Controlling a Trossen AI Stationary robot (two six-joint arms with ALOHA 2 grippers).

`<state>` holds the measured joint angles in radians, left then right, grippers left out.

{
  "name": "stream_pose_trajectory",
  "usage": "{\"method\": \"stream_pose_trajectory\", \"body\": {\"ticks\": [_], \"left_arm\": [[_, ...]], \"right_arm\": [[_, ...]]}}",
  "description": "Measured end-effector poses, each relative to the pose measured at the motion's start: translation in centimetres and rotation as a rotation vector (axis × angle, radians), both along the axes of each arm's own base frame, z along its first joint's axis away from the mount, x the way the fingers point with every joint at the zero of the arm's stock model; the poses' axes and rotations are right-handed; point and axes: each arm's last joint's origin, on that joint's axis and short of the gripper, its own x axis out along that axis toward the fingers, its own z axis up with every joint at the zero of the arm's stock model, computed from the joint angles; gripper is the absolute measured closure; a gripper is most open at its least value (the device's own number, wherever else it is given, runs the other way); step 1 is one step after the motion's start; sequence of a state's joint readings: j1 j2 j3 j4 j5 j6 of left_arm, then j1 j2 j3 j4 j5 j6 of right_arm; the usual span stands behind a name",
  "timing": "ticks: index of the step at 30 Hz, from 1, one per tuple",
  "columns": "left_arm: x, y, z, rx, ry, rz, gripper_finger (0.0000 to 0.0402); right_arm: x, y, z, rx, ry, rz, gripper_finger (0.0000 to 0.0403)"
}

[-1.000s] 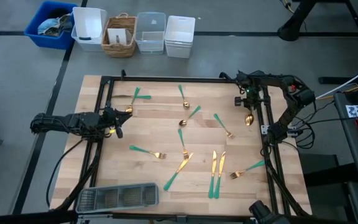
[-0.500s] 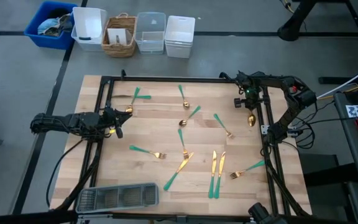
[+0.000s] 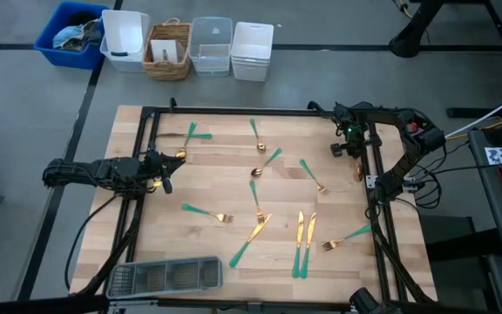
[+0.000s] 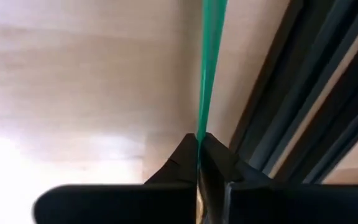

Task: Sort silverware
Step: Put the right spoon into the cutlery rack

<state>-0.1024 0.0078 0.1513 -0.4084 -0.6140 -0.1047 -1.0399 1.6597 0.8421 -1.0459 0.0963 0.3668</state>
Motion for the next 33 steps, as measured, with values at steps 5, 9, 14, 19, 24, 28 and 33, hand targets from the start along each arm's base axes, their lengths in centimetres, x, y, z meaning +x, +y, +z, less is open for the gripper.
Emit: {"method": "stream_pose_trajectory", "body": {"ticks": [5, 9, 14, 19, 24, 28, 33], "left_arm": [[0.0, 0.0, 0.0, 0.0, 0.0, 0.0, 0.0361], [0.0, 0.0, 0.0, 0.0, 0.0, 0.0, 0.0361], [0.0, 0.0, 0.0, 0.0, 0.0, 0.0, 0.0361], [0.0, 0.0, 0.0, -0.028, -0.017, 0.007, 0.0361], [0.0, 0.0, 0.2, -0.084, -0.066, 0.02, 0.0361], [0.2, 0.0, 1.1, -0.096, -0.165, 0.012, 0.0361], [0.3, -0.1, 2.5, -0.045, -0.284, -0.012, 0.0361]], "right_arm": [[1.4, 0.7, 0.2, 0.041, -0.059, 0.1, 0.0399], [3.6, 0.7, 1.1, 0.062, -0.215, 0.155, 0.04], [6.7, 0.4, 3.2, 0.04, -0.379, 0.215, 0.0401], [10.3, -0.1, 6.3, -0.013, -0.598, 0.292, 0.0401], [14.5, -0.3, 9.8, -0.128, -0.897, 0.429, 0.0401], [18.0, 0.0, 12.7, -0.286, -1.166, 0.586, 0.0401], [21.7, 1.4, 16.1, -0.532, -1.506, 0.799, 0.0402]]}}
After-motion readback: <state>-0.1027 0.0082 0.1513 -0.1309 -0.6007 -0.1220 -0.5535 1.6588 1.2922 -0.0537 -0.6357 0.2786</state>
